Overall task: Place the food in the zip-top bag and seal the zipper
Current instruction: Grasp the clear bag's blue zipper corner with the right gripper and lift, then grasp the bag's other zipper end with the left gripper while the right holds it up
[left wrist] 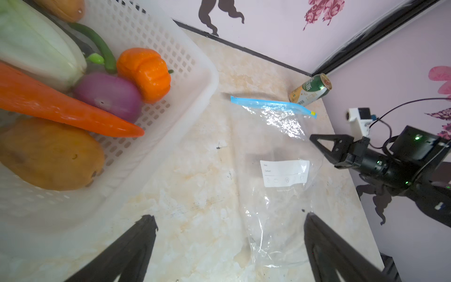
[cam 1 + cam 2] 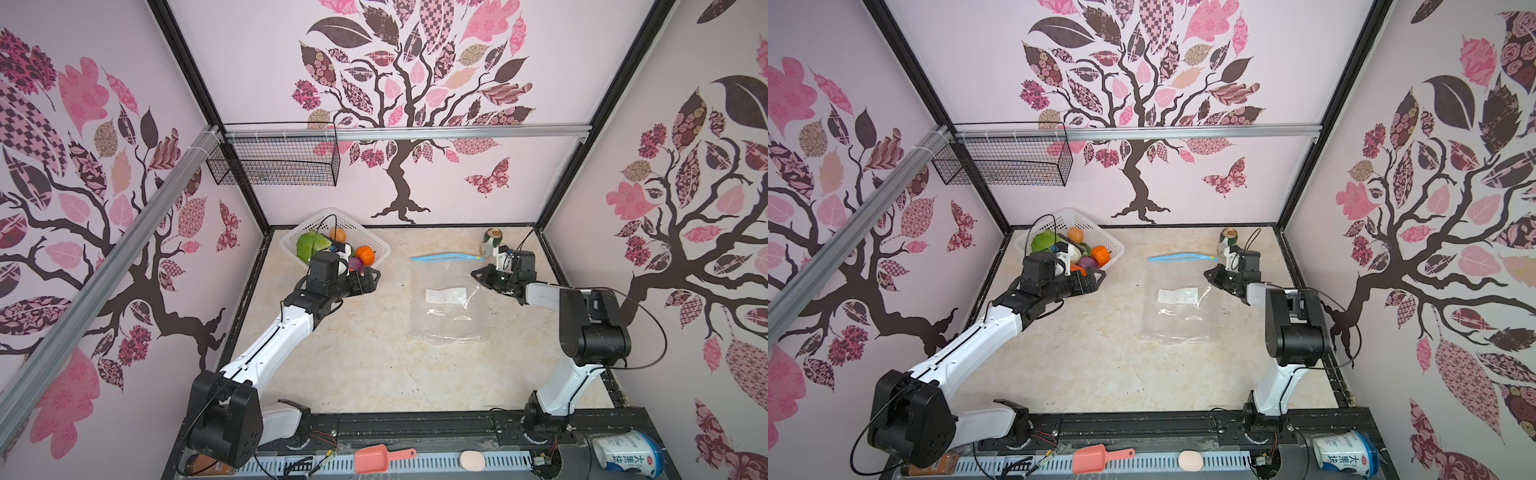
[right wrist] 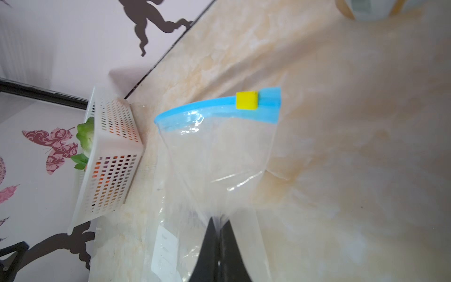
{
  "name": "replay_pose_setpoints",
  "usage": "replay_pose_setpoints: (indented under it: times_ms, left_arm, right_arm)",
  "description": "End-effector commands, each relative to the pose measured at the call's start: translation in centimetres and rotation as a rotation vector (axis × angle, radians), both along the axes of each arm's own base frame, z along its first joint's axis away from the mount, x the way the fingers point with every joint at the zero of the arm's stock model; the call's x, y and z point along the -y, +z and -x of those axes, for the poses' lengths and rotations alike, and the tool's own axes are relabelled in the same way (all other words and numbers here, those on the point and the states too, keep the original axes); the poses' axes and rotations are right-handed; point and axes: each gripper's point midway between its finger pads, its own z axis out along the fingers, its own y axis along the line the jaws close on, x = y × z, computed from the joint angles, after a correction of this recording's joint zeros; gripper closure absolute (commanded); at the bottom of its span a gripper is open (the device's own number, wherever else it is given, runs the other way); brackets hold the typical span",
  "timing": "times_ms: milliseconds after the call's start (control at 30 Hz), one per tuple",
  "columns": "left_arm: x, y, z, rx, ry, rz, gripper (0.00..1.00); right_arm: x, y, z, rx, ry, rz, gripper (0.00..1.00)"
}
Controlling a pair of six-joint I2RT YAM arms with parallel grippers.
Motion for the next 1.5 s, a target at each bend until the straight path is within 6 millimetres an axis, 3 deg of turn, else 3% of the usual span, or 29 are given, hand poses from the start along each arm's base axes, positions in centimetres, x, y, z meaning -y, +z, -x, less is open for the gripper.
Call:
replay_pose_setpoints:
  times_ms: [0,233,367,533,733,833,1033,1267,1467]
  left_arm:
    - [1.7,3.4,0.7,0.004,-0.036,0.082,0.02]
    - [3.4,5.7,1.9,-0.052,-0.055,0.3,0.02]
    - [4.1,6.1,2.6,-0.099,-0.061,0.413,0.02]
    - [5.0,6.7,1.7,-0.163,-0.014,0.566,0.02]
    - [7.3,7.1,0.2,-0.218,0.008,0.67,0.02]
    - [8.6,6.2,-0.6,-0.259,0.026,0.679,0.02]
    - [10.5,3.5,-1.8,-0.372,0.077,0.747,0.06]
    - [11.1,3.7,-3.9,-0.369,0.117,0.793,0.06]
    - [12.2,2.3,-5.6,-0.413,0.131,0.793,0.1]
  right_arm:
    - [-1.4,9.0,-0.2,0.231,0.039,0.084,1.0]
    - [-2.1,18.2,1.1,0.48,-0.003,0.118,1.0]
    - [-3.1,20.2,3.6,0.672,-0.043,0.217,1.0]
    - [-6.4,18.1,7.4,0.852,-0.015,0.357,1.0]
    - [-10.0,14.4,9.5,0.84,0.084,0.399,1.0]
    - [-11.2,13.0,10.6,0.838,0.11,0.406,1.0]
    - [-11.9,11.4,11.8,0.826,0.13,0.401,1.0]
    - [-12.1,10.5,13.0,0.82,0.157,0.391,1.0]
    - [-12.0,10.1,13.8,0.834,0.166,0.39,1.0]
